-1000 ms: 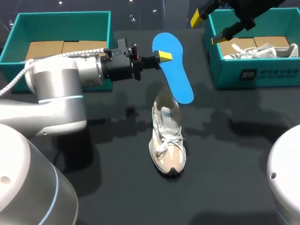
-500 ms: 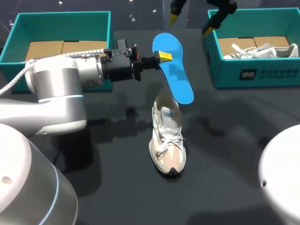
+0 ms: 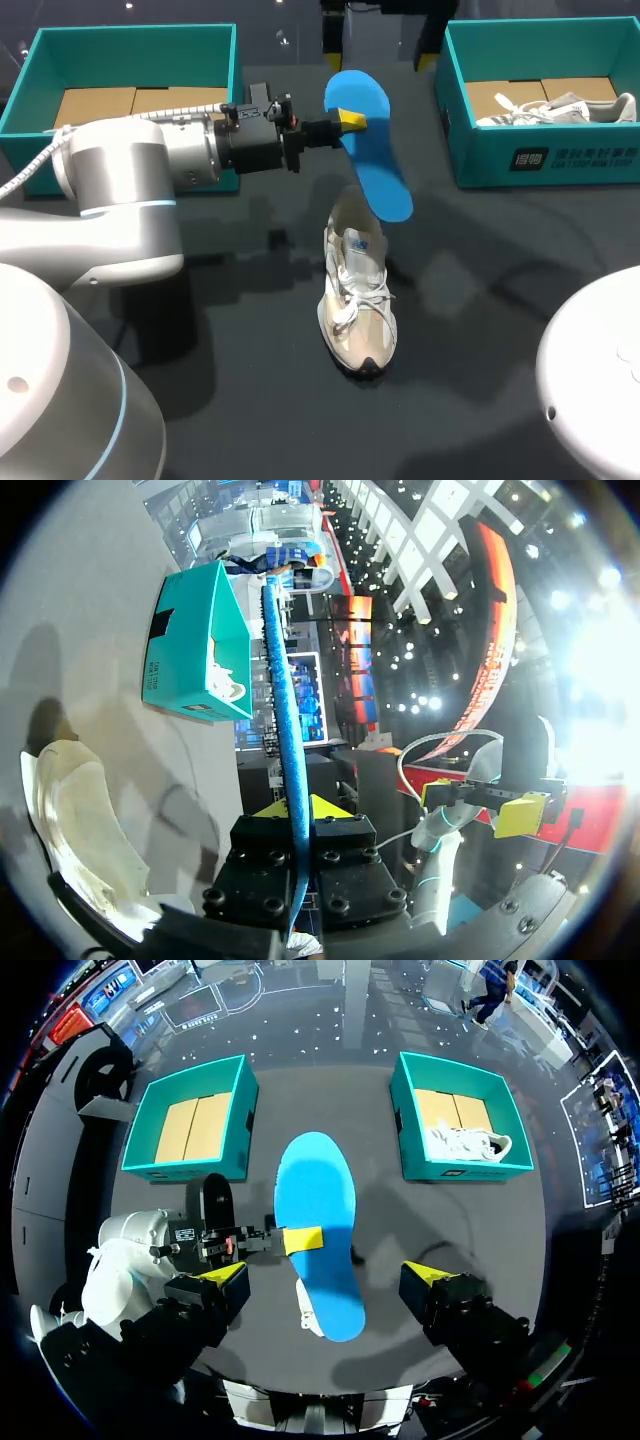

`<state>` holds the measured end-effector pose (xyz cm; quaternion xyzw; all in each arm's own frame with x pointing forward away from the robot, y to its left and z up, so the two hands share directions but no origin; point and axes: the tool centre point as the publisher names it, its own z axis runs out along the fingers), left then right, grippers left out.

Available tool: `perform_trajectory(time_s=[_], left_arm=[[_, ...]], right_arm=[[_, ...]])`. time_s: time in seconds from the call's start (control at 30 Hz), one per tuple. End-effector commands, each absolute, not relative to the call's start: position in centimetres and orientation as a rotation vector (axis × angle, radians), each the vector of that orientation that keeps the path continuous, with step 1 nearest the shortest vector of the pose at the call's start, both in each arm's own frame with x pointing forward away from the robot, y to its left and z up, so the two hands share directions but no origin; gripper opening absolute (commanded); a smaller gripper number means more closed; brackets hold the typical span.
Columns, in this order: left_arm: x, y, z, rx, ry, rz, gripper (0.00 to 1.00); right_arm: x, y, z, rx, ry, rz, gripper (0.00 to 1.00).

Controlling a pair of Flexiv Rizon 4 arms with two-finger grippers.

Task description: Take the shoe out of the shoebox, open the shoe tongue, remove and reinsert the insole, then place the shoe into the shoebox

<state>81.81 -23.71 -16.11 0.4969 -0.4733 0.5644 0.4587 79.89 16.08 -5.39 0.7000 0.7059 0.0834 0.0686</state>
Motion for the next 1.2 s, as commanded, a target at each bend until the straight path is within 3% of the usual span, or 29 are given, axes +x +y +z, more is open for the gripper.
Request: perform_trajectory(time_s=[0.03, 0.53, 1.2], left_arm=[[81.8, -23.8, -16.2, 1.223, -1.165, 1.391, 0.0], [81.8, -23.8, -16.2, 1.223, -1.165, 1.391, 0.0], [81.8, -23.8, -16.2, 1.223, -1.165, 1.391, 0.0]], right_arm=[[80.2, 16.6, -5.3, 2.071, 2.053, 0.1, 1.0], [80.2, 16.1, -5.3, 2.105, 2.074, 0.144, 1.0], [79.5, 12.0, -5.5, 2.413, 2.124, 0.476, 1.0]])
